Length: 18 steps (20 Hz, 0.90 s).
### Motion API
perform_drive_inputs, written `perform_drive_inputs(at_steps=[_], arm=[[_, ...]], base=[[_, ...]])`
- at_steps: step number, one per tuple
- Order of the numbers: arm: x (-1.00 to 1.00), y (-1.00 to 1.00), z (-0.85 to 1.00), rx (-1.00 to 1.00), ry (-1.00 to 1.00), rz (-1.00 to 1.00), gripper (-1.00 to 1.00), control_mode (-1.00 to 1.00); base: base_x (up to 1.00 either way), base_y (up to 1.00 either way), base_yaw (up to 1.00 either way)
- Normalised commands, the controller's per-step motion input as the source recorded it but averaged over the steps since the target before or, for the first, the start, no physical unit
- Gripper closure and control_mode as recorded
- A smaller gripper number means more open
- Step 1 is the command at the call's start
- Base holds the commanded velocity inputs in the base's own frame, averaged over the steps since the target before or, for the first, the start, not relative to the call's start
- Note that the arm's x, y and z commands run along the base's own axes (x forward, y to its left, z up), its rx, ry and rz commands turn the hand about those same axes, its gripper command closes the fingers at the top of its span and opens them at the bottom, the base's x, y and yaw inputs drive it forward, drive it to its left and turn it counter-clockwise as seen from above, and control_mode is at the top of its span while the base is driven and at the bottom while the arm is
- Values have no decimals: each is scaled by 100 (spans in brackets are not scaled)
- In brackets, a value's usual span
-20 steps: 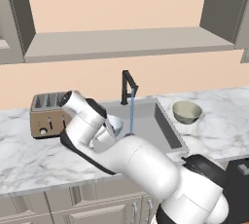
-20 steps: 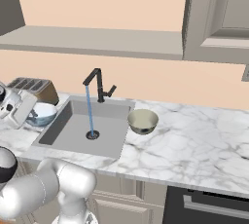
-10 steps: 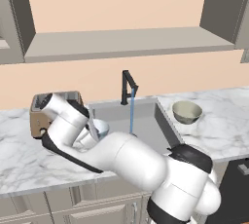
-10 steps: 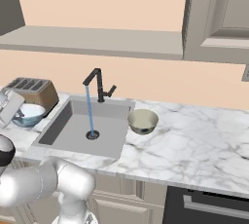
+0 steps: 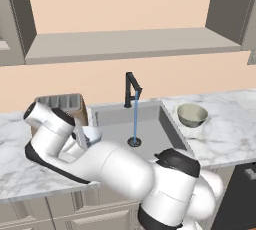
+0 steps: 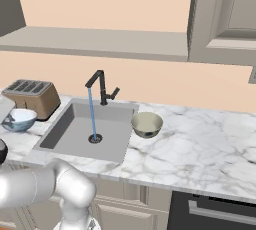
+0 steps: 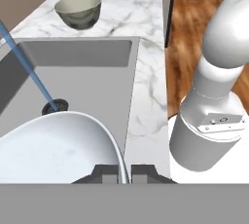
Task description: Rinse each bowl for a few seconds and place them down in the sink or on the counter.
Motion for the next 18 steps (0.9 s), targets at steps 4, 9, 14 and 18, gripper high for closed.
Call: perform_drive_inputs(at_steps=[4,9,14,18], arm=[[0,23,-22,0,2,0,100,-100],[0,11,-38,0,4,0,100,-100],[0,7,-32,0,2,0,100,-100],[0,11,-33,0,0,0,100,-100]], base=[[0,0,0],[0,0,0],[0,0,0],[0,0,0]])
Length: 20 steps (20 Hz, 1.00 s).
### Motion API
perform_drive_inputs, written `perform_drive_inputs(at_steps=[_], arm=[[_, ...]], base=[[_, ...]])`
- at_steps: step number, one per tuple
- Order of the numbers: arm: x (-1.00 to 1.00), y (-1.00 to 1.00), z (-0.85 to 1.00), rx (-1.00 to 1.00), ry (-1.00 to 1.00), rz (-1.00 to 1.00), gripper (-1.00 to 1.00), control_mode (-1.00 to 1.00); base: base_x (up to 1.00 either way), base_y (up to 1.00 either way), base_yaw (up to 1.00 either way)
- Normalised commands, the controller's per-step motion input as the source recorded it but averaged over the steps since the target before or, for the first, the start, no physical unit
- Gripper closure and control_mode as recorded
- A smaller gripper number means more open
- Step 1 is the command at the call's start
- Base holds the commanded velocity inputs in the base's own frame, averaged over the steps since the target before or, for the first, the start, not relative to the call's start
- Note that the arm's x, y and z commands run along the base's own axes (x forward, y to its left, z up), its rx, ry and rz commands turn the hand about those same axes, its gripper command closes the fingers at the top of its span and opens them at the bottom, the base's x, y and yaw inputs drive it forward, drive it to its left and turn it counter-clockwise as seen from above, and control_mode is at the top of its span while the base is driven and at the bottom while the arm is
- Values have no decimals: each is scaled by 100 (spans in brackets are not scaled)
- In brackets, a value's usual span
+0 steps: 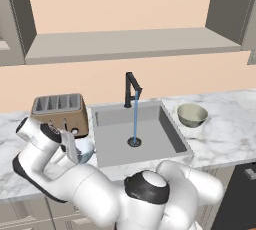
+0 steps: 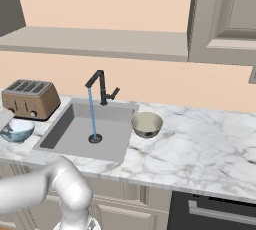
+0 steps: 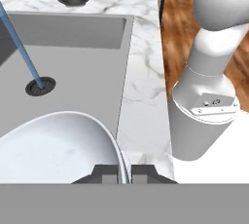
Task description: Rinse each bowl for a few seconds and place them down in the sink or on the counter.
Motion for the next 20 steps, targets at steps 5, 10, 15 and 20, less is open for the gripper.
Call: perform_drive_inputs(at_steps=[5,10,15,20], arm=[[0,10,-32,0,0,0,100,-100],[0,6,-39,0,1,0,100,-100],[0,5,-35,0,1,0,-100,-100],[0,0,1,0,0,0,-100,-100]], base=[[0,0,0],[0,0,0],[0,0,0],[0,0,0]])
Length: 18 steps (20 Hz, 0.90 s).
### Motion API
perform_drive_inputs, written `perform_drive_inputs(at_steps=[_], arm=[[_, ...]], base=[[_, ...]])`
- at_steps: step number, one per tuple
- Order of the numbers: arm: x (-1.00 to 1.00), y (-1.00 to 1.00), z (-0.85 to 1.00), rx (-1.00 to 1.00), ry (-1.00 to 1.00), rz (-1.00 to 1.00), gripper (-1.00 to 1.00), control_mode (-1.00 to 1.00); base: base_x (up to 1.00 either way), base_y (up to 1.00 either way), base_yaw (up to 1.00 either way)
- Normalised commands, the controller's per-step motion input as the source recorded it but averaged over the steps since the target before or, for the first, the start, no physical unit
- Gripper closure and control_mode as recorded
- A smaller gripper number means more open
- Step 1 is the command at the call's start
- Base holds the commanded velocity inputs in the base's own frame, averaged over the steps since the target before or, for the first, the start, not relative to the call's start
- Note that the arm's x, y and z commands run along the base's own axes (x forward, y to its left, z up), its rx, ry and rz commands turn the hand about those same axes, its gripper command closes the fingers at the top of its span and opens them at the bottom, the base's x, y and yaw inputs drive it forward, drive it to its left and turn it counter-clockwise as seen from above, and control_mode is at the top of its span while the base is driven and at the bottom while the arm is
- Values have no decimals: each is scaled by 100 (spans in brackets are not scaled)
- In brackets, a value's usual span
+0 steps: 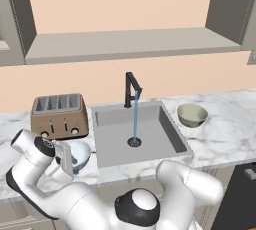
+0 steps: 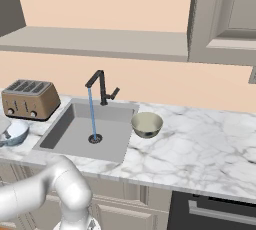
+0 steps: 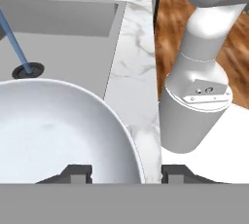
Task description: Rinse each bowl for a few seconds and place them down in the sink or on the counter.
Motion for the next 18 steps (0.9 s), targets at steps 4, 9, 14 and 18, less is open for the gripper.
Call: perform_drive_inputs(at_steps=[4,9,14,18], arm=[[0,0,22,0,0,0,-100,-100],[-5,0,34,0,0,0,-100,-100],[-22,0,45,0,-4,0,-100,-100],[-38,-10,59,0,-11,0,-100,-100]], base=[[0,0,0],[0,0,0],[0,0,0],[0,0,0]])
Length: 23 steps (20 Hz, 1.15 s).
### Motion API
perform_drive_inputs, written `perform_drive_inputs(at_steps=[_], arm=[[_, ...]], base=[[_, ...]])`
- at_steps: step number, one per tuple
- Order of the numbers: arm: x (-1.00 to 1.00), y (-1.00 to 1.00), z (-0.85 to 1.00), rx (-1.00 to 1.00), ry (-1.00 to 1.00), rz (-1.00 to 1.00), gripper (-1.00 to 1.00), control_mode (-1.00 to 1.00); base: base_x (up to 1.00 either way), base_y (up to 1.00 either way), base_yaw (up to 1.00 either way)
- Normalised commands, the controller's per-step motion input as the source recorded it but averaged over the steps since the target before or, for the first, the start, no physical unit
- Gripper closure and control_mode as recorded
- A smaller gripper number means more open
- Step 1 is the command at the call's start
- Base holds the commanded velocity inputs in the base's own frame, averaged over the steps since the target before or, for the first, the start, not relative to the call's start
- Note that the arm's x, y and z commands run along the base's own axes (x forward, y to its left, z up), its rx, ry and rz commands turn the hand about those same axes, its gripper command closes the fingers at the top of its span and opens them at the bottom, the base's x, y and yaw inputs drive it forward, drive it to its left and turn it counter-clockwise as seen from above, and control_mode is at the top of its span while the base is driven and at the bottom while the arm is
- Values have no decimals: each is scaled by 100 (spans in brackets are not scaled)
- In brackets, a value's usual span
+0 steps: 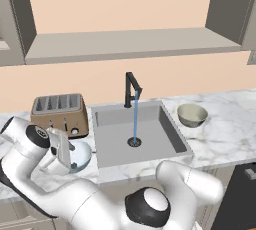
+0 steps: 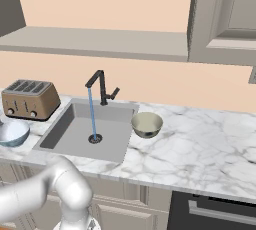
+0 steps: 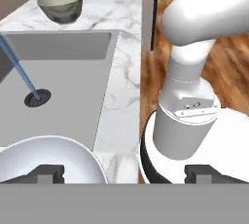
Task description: Rinse each bowl for a few seconds and place them down in the sink or on the counter.
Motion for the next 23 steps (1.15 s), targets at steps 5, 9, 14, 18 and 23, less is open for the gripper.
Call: perform_drive_inputs(at_steps=[5,9,14,18,23], arm=[[-57,-53,77,7,-12,3,-100,-100],[-66,-62,64,10,-12,5,-100,-100],[-77,-55,39,9,-11,3,-100,-100],[-90,-54,20,8,-10,2,-100,-100],[-71,-65,34,7,-8,2,-100,-100]], base=[[0,0,0],[0,0,0],[0,0,0],[0,0,0],[0,0,0]])
